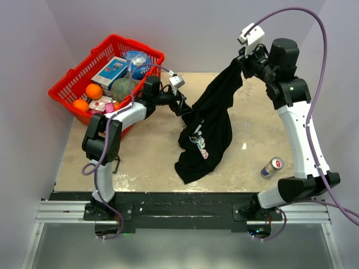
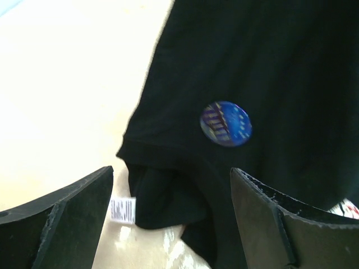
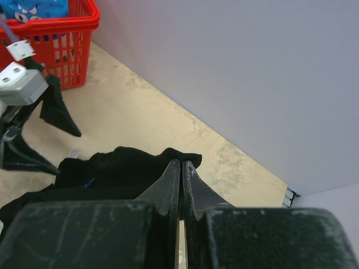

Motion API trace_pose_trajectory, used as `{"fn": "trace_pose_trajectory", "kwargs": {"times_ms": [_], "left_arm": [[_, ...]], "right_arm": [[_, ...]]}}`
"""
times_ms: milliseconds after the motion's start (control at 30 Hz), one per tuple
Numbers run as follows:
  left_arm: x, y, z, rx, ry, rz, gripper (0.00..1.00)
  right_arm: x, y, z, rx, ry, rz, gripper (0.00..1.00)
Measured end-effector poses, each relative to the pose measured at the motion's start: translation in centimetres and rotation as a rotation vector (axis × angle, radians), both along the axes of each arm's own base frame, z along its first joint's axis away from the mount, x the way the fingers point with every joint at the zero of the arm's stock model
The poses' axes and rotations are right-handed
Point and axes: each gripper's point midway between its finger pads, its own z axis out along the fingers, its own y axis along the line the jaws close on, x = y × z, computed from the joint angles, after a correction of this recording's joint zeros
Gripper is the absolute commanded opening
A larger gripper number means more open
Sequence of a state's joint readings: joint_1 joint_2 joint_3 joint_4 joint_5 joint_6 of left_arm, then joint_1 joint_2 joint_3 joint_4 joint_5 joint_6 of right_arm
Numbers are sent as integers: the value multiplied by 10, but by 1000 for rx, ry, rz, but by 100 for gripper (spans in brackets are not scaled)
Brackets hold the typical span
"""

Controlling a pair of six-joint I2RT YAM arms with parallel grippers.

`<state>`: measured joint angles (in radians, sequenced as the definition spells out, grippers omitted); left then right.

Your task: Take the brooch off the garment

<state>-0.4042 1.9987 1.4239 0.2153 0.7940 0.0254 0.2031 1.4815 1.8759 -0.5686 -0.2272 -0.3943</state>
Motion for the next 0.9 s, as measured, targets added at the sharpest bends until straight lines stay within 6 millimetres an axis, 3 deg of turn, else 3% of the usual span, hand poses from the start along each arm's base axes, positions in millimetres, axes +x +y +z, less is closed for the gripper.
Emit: {"fn": "trace_pose_trajectory", "kwargs": {"times_ms": [133, 300, 467, 600, 633, 667, 700, 733, 800, 900], "left_arm": [[10, -15, -2, -38, -22, -38, 86], [22, -37, -6, -71, -60, -83, 78], [30, -65, -24, -91, -59, -152, 66], [23, -79, -45, -96, -6, -208, 65], [20, -80, -46, -95, 7, -218, 61], [17, -80, -48, -93, 23, -229, 43], [14, -80, -47, -96, 30, -240, 32], [12, -79, -47, -99, 39, -252, 12], [7, -74, -48, -97, 71, -275, 0], [3, -63, -52, -87, 100, -291, 0]], "right_arm": [[-21, -5, -3, -8, 29, -1, 0], [-34, -8, -7, -35, 55, 4, 0], [-43, -12, -9, -61, 90, 2, 0], [-45, -16, -7, -70, 94, -14, 0], [-45, -16, -8, -72, 96, -17, 0], [-45, -17, -8, -74, 98, -21, 0], [-45, -18, -9, -75, 100, -23, 0], [-45, -18, -9, -76, 99, -23, 0], [-44, -19, -9, -79, 97, -29, 0], [-40, -20, -13, -84, 97, -38, 0]]}}
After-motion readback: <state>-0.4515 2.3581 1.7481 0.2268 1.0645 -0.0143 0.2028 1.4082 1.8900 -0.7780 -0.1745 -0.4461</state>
